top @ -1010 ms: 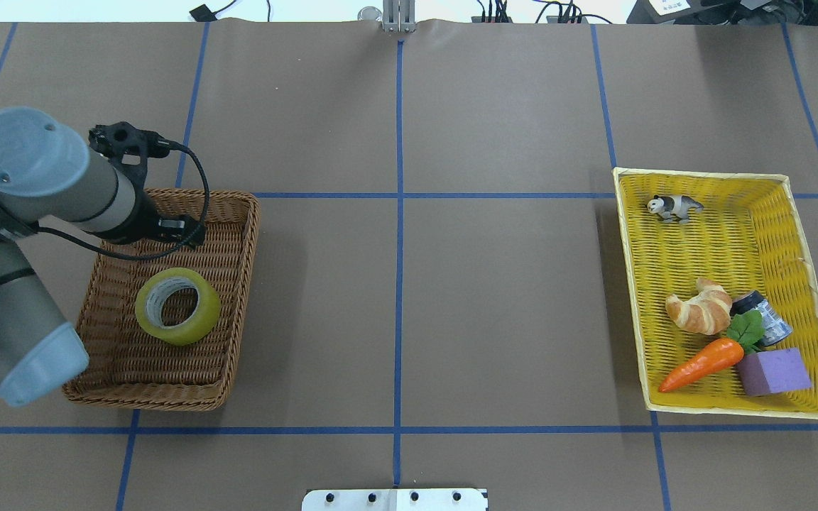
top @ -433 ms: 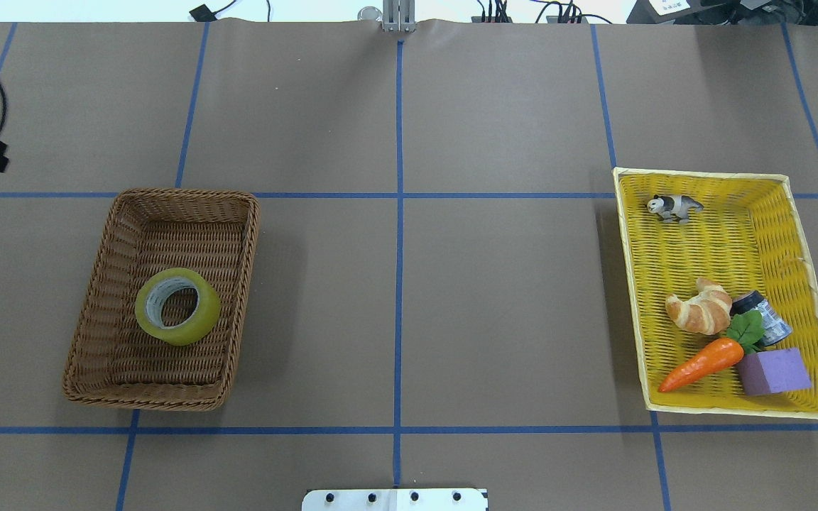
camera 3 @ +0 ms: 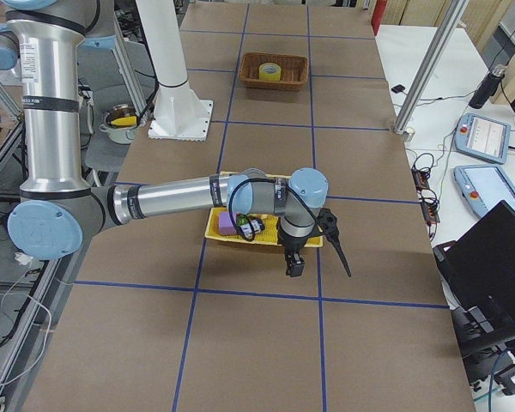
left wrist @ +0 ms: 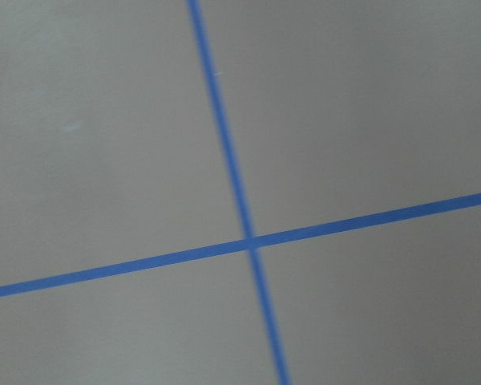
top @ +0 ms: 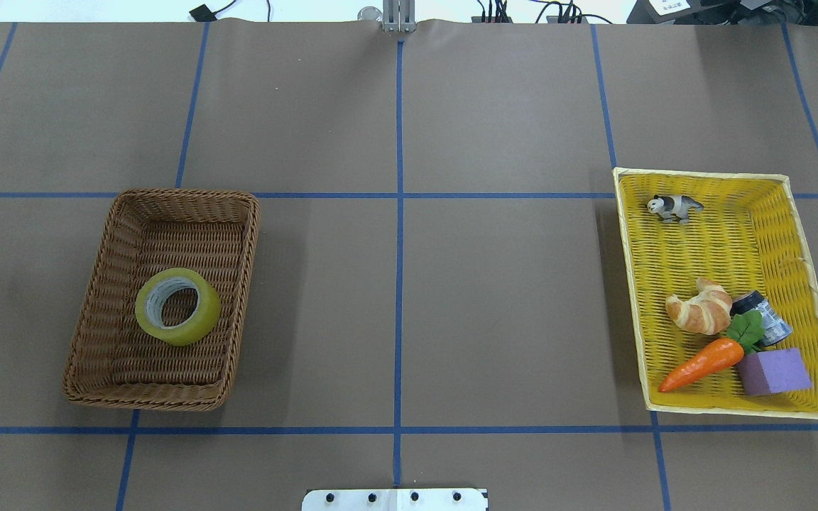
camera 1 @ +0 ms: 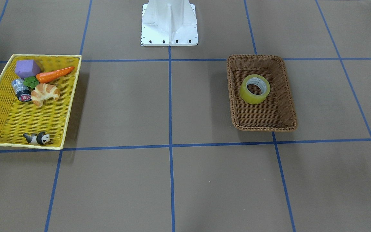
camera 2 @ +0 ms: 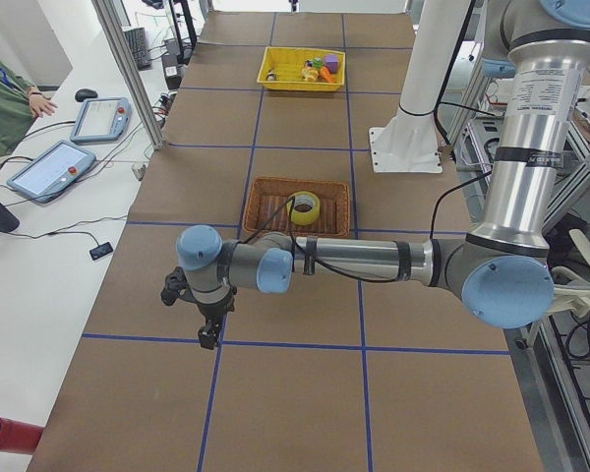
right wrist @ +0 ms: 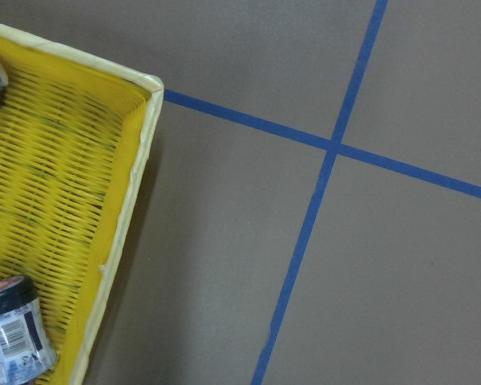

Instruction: Move tape to another basket

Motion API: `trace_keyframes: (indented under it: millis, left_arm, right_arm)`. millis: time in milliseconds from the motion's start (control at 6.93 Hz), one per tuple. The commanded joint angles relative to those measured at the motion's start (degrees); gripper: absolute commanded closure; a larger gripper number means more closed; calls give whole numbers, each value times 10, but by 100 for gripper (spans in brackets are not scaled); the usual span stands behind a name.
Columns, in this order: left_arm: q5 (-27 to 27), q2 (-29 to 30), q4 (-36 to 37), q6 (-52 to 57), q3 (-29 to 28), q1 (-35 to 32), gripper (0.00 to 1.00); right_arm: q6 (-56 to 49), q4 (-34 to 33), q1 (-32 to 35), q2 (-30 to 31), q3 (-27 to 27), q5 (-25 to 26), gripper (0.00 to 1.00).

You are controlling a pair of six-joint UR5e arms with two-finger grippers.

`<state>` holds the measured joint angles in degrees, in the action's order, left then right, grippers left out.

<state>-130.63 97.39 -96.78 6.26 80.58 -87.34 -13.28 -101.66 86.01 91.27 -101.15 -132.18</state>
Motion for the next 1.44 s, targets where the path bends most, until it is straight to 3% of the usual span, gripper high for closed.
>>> trace_keyframes:
  millis: [0, 289, 433, 722, 1299]
  left_arm:
    - [-3, -26, -57, 17, -38, -34, 1]
    - [3, -24, -82, -22, -28, -36, 1]
    - [3, -23, -54, -23, -2, -35, 1]
    - [3, -32, 65, -23, 109, -34, 1]
    - [-1, -44, 62, -21, 112, -33, 1]
  right_arm:
    - [8, 0, 8, 5, 2, 0, 0]
    - [9, 0, 8, 5, 2, -3, 0]
    - [9, 0, 8, 4, 2, -3, 0]
    - [10, -3, 8, 5, -1, -2, 0]
    - [10, -5, 10, 4, 1, -6, 0]
